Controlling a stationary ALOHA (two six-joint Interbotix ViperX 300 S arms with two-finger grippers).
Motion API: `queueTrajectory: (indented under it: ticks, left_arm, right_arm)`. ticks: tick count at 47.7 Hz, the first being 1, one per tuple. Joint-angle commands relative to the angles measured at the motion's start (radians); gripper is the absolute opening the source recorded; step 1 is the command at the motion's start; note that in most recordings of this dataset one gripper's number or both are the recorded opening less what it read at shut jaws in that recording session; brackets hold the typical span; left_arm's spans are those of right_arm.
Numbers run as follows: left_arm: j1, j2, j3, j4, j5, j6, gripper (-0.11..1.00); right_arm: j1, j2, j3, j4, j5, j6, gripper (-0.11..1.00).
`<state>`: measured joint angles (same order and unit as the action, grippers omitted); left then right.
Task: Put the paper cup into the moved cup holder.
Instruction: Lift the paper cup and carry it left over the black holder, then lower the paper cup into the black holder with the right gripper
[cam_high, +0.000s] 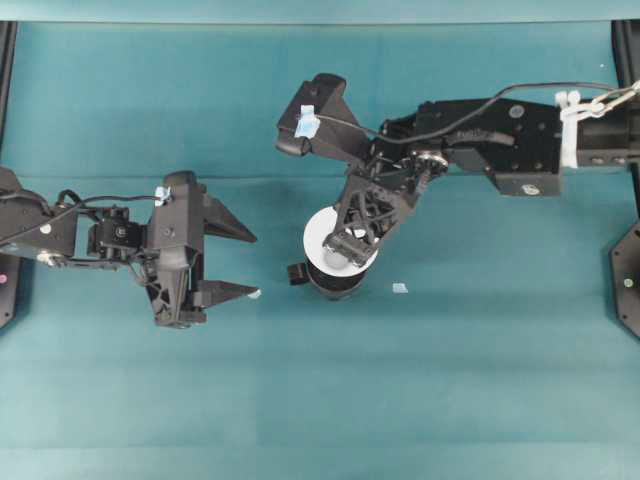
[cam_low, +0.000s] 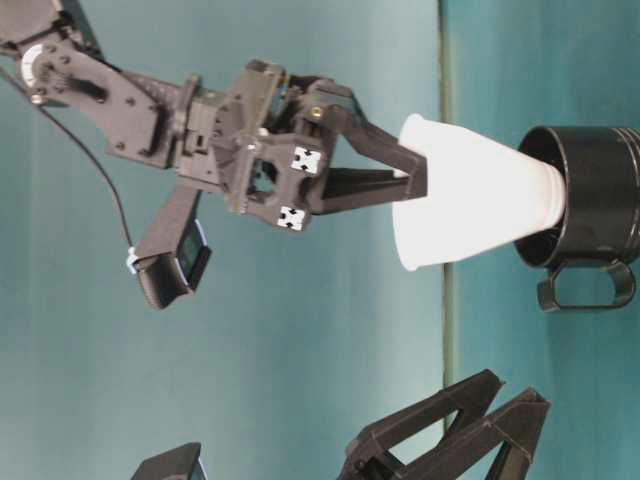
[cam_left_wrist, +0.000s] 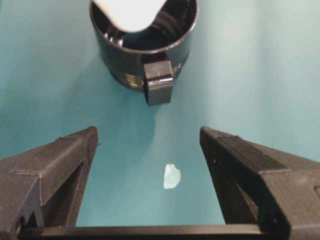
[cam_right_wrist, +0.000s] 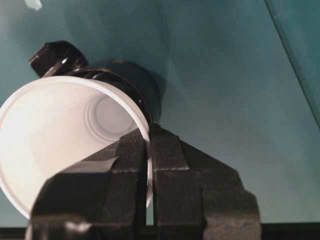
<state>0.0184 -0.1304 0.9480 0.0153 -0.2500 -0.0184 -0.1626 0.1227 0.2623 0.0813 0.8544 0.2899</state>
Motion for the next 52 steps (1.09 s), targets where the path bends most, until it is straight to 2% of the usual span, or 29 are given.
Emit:
queueTrajectory:
  ticks: [1, 14, 24, 52]
  left_arm:
    - [0.0, -0.011, -0.005, 0.002, -0.005, 0.0, 0.85]
    - [0.0, -0.006, -0.008, 0.0, -0.005, 0.0, 0.85]
    - [0.0, -0.005, -0.009, 0.0, -0.005, 0.0, 0.85]
    - [0.0, -0.005, -0.011, 0.002, -0.005, 0.0, 0.85]
  right_arm:
    - [0.003, -0.008, 0.005, 0.005, -0.021, 0.008, 0.02]
    - [0.014, 0.008, 0.025, 0.005, -0.041, 0.008, 0.02]
    - [0.021, 0.029, 0.028, 0.005, -0.101, 0.002, 0.02]
    - [0.037, 0.028, 0.04, 0.005, -0.089, -0.002, 0.02]
